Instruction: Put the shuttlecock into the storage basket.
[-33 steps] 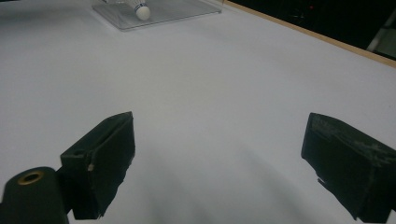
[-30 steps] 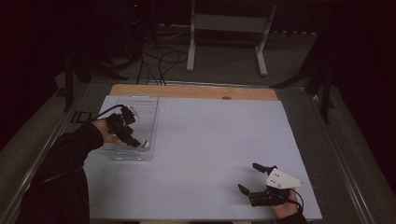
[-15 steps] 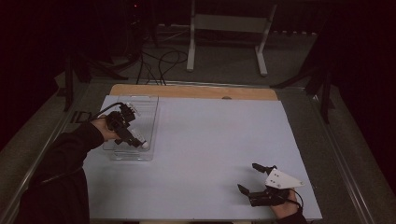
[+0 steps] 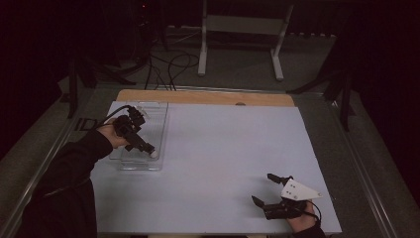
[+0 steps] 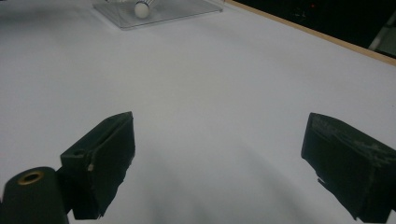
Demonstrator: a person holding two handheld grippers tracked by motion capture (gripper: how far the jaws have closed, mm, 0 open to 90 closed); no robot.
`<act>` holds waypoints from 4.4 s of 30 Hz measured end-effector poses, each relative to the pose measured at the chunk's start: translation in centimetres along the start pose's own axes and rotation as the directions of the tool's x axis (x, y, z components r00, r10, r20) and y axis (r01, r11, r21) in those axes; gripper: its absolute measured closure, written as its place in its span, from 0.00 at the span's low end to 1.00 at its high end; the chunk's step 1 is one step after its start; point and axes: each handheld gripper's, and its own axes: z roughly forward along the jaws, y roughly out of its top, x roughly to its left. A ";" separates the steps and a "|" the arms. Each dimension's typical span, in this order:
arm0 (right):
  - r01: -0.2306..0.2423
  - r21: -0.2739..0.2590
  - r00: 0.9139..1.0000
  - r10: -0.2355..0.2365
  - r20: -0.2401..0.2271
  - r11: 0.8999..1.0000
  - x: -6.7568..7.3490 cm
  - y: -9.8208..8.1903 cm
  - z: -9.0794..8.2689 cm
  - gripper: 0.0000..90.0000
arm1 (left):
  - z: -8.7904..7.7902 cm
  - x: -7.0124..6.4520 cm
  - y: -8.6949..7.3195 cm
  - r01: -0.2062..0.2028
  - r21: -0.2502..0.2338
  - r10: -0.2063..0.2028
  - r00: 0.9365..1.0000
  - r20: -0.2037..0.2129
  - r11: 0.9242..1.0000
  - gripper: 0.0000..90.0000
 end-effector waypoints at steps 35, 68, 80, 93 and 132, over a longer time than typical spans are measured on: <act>-0.003 -0.005 1.000 0.003 -0.002 1.000 0.0 0.0 0.0 0.11 | 1.2 -3.4 1.6 -0.049 -0.318 0.054 0.998 0.009 0.947 0.00; -0.002 -0.002 1.000 0.002 -0.004 1.000 0.0 0.0 0.0 0.11 | 3.8 -8.2 2.9 -0.077 -0.372 0.105 0.993 0.055 0.925 0.00; -0.001 -0.004 1.000 0.001 -0.004 1.000 0.0 0.1 0.0 0.11 | 5.8 -10.0 2.5 -0.112 -0.356 0.147 0.987 0.071 0.928 0.00; -0.005 -0.004 1.000 0.005 -0.005 1.000 0.0 0.1 -0.1 0.11 | 6.8 -11.8 1.4 -0.137 -0.339 0.177 0.980 0.091 0.931 0.00; 0.004 0.005 1.000 -0.004 -0.006 1.000 0.0 0.1 0.1 0.11 | 7.6 -14.0 -6.7 -0.106 -0.381 0.174 0.973 0.148 0.918 0.00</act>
